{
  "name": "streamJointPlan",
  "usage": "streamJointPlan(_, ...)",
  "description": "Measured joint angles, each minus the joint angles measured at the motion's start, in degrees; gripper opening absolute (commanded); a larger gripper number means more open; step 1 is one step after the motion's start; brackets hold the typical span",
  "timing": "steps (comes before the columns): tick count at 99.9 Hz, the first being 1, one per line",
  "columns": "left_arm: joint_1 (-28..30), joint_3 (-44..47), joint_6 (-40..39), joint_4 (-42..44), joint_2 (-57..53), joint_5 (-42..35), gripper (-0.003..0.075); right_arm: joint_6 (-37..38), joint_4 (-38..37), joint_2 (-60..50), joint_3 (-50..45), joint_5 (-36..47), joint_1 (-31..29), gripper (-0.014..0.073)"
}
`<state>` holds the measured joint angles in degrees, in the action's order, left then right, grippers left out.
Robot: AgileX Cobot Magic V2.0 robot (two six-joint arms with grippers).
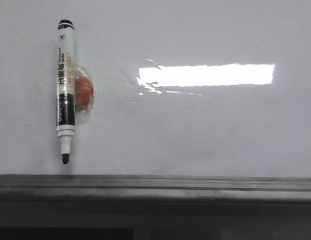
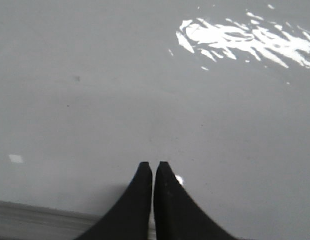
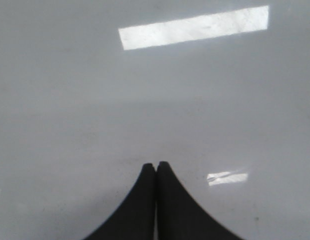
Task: Write number 6 on whiteboard
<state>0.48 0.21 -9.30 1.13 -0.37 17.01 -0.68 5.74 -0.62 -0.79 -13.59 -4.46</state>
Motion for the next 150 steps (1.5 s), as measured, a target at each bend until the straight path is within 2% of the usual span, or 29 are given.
streamJointPlan(25, 0.0, 0.0, 0.0, 4.3, 0.0, -4.1, -0.0019, 0.0, 9.3, 0.0, 0.0, 3.8, 0.0, -0.0064)
streamJointPlan(46, 0.2, 0.0, 0.0, 5.9, 0.0, -9.3, -0.0019, 0.0, 10.8, 0.0, 0.0, 3.8, 0.0, -0.0064)
streamJointPlan(64, 0.2, 0.0, -1.8, 1.0, 0.0, -11.5, -0.0019, 0.0, 15.2, 0.0, 0.0, 3.5, 0.0, -0.0064)
streamJointPlan(76, 0.2, -1.2, -2.4, 0.0, 0.0, -8.5, -0.0020, 0.0, 16.2, 0.0, 0.0, 1.6, 0.0, -0.0064)
streamJointPlan(90, 0.2, -8.6, -2.5, 2.7, 1.0, -1.9, -0.0019, 0.0, 16.2, 0.0, 0.7, -1.8, 0.0, -0.0064)
streamJointPlan(107, 0.2, -15.8, -2.5, 3.6, 5.3, -0.7, -0.0019, 0.0, 16.2, 0.1, 2.5, -3.2, 0.0, -0.0064)
streamJointPlan(119, 0.2, -16.5, -2.5, 3.8, 6.5, -0.4, -0.0018, -0.4, 16.2, 2.0, 3.5, -4.4, 0.0, -0.0064)
streamJointPlan(141, 0.2, -16.5, -2.5, 3.8, 6.6, 0.4, -0.0018, -6.6, 16.2, 6.9, 8.5, -7.9, 0.0, -0.0064)
streamJointPlan(150, 0.2, -16.5, -2.5, 3.8, 6.6, 0.5, 0.0006, -7.4, 16.2, 9.6, 10.7, -10.1, 0.0, -0.0064)
